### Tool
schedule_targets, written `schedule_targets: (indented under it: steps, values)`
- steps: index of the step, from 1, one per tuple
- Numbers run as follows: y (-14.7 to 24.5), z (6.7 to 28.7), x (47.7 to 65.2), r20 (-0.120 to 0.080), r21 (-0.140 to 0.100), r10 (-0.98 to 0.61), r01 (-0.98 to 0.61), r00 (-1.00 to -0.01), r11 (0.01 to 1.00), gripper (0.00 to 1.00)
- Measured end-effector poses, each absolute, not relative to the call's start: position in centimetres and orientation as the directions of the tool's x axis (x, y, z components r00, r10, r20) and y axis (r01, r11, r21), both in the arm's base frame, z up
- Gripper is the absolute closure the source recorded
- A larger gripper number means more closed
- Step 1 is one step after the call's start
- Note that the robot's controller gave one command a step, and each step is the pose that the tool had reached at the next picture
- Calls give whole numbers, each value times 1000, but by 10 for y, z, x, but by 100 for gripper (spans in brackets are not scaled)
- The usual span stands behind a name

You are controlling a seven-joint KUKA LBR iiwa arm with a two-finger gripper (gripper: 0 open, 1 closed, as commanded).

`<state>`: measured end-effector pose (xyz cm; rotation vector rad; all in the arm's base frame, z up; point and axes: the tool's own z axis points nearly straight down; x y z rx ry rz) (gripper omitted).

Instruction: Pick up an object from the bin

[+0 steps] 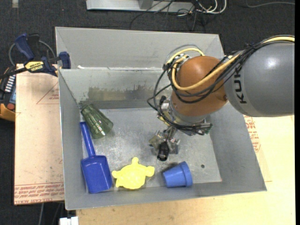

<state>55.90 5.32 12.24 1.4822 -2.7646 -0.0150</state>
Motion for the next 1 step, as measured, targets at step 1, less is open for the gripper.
schedule_targets:
  steps: [1]
  values:
    - [53,137,559,-1,10,-833,-833,-554,554,100]
